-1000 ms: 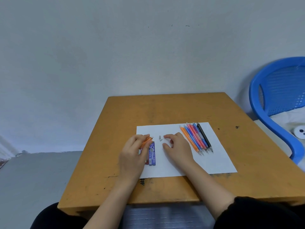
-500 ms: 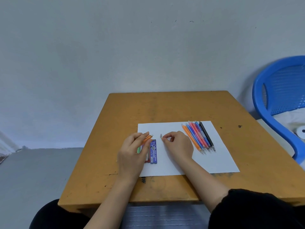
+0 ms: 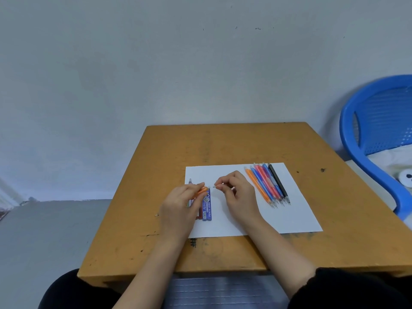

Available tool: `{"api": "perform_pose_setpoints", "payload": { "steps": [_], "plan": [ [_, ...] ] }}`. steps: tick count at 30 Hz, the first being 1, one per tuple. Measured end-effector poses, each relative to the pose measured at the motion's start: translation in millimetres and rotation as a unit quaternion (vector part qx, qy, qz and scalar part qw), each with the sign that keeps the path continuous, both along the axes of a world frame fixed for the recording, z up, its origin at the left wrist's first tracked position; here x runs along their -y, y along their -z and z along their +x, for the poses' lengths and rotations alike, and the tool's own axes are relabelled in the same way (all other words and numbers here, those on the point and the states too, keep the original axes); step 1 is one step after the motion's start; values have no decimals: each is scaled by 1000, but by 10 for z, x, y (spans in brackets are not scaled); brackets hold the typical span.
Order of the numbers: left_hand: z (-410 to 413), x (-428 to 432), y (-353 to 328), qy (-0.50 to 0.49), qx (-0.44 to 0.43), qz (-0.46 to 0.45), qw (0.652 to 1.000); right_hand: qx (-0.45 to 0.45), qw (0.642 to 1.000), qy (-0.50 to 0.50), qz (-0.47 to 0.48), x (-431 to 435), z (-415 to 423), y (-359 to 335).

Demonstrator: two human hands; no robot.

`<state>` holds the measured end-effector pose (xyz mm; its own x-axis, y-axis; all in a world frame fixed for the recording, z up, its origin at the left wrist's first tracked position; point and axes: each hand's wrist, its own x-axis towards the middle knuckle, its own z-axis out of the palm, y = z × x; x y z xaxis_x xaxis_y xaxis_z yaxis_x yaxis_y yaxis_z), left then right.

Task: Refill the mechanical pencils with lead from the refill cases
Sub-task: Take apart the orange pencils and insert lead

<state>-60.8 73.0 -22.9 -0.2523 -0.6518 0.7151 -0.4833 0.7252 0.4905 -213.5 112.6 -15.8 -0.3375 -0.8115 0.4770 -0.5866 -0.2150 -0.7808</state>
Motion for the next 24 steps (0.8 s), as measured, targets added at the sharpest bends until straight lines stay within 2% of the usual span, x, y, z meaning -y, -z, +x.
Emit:
{"api": "perform_pose_setpoints", "payload": {
  "steps": [5,20,24],
  "plan": [
    [-21,-18,-24,2,-3,-18,1000,-21,999,-22,-11,-3,11,9],
    [-27,-30,-24,7,-10,-20,1000,-51,998,0,-23,27,-18,50],
    [-21,-27,-17,6,-10,-17,1000,-94,995,2,-42,24,-30,80]
  ]
}}
